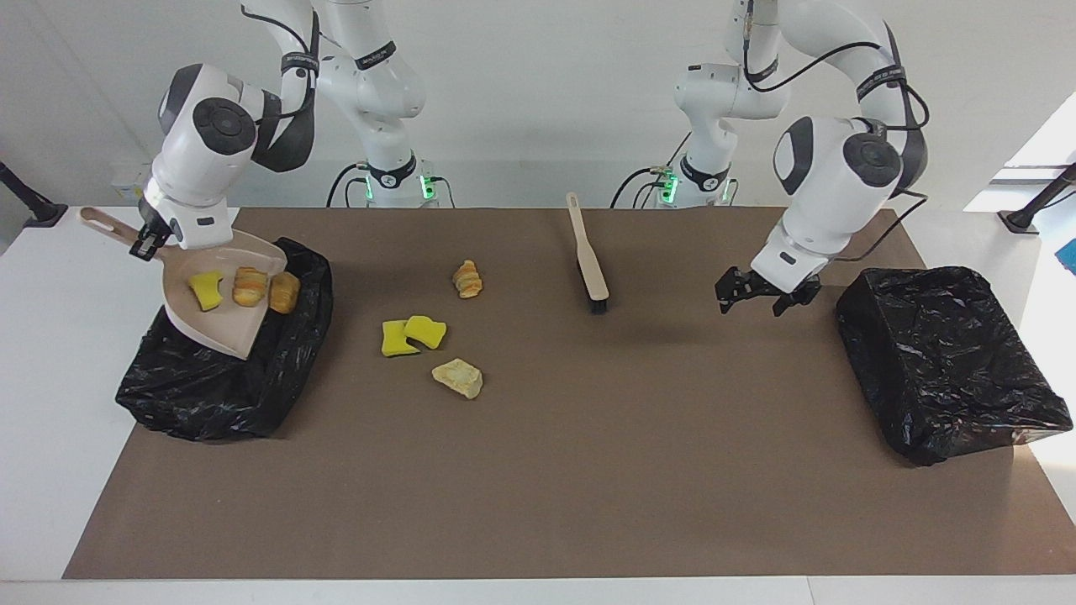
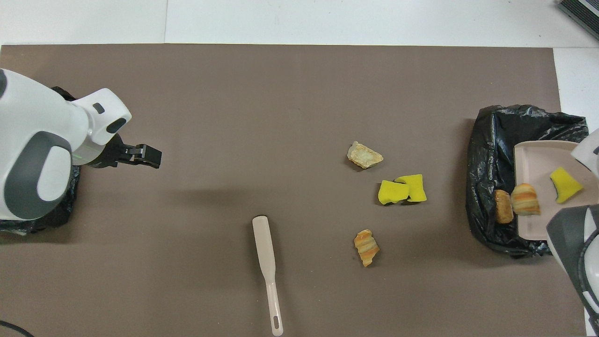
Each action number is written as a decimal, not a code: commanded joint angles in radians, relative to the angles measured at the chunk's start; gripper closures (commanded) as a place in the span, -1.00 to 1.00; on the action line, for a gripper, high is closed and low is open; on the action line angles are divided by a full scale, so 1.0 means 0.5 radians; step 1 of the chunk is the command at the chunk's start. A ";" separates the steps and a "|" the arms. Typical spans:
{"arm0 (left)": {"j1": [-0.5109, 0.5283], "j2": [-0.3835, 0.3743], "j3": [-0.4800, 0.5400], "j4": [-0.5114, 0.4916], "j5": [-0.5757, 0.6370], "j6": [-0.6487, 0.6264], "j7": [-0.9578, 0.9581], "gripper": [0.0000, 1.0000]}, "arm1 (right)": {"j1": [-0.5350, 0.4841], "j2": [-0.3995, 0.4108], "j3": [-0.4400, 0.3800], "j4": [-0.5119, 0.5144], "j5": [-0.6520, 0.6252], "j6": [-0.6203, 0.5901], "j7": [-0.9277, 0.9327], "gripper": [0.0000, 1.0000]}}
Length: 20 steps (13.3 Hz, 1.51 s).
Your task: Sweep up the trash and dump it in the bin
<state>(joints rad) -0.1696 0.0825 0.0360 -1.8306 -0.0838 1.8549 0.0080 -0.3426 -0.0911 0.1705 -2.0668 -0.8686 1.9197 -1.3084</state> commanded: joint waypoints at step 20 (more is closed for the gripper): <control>0.238 -0.177 -0.020 0.363 0.134 -0.439 0.073 -1.00 | 0.391 0.007 0.018 0.026 -0.548 -0.572 0.408 1.00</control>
<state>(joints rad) -0.0558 0.0105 0.0307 -1.6232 -0.0246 1.6135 0.0385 -0.1575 -0.0868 0.1759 -2.0499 -1.1066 1.6563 -1.1311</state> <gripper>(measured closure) 0.000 0.683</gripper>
